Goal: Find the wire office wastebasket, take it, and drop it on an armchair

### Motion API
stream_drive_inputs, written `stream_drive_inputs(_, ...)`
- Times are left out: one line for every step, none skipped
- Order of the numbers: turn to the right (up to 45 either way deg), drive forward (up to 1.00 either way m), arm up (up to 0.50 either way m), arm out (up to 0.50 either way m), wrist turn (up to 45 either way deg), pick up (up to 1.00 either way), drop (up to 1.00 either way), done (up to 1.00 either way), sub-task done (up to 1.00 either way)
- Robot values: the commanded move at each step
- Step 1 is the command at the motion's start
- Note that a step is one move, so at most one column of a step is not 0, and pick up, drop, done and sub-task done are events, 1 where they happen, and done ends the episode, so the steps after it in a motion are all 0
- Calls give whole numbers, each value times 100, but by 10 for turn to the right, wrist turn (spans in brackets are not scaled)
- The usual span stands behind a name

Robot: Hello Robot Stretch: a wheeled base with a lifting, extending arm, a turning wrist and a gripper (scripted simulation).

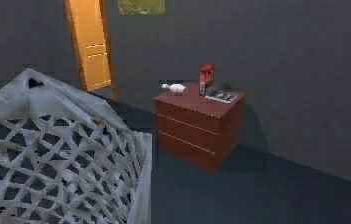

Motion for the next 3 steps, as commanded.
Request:
stream_drive_inputs(0, 85, 0, 0, 0, 0, 0, 0, 0)
stream_drive_inputs(-450, 0, 0, 0, 0, 0, 0, 0, 0)
stream_drive_inputs(-90, 0, 0, 0, 0, 0, 0, 0, 0)
